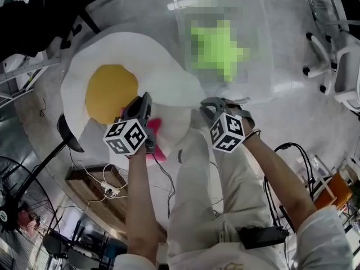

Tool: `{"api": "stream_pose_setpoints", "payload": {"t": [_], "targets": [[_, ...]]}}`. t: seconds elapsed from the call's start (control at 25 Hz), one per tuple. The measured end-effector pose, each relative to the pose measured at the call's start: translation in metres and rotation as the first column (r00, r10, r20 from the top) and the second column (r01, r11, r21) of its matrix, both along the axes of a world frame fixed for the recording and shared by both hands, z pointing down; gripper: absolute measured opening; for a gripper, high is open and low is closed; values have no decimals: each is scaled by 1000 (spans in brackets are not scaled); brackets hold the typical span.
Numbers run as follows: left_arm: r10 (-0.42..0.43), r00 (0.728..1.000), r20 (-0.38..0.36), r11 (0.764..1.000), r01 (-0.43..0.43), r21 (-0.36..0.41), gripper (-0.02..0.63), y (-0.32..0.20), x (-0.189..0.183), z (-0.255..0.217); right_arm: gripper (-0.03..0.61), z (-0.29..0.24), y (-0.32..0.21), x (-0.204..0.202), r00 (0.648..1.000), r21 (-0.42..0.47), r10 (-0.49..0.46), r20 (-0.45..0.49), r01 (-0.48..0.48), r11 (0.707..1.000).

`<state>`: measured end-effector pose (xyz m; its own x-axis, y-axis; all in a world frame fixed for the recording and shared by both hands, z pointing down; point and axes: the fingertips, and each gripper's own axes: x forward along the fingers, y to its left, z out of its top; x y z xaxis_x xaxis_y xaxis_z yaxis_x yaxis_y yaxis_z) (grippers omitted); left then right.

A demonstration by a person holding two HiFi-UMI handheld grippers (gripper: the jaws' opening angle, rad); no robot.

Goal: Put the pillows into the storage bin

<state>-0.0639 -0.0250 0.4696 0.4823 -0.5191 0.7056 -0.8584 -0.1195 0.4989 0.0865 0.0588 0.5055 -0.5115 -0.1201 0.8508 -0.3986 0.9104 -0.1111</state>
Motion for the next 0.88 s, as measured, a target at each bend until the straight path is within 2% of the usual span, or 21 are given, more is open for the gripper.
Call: {"api": "stream_pose_setpoints", "payload": {"t": [0.48, 0.88], "targets": [[137, 990, -40, 990, -139, -31, 23, -18, 103, 8, 49, 21, 5, 86, 989, -72, 141, -48, -144, 987], [275, 961, -17, 957, -275, -87, 23, -13, 181, 34, 49, 52, 15, 155, 974, -141, 206, -90, -217, 966]]}}
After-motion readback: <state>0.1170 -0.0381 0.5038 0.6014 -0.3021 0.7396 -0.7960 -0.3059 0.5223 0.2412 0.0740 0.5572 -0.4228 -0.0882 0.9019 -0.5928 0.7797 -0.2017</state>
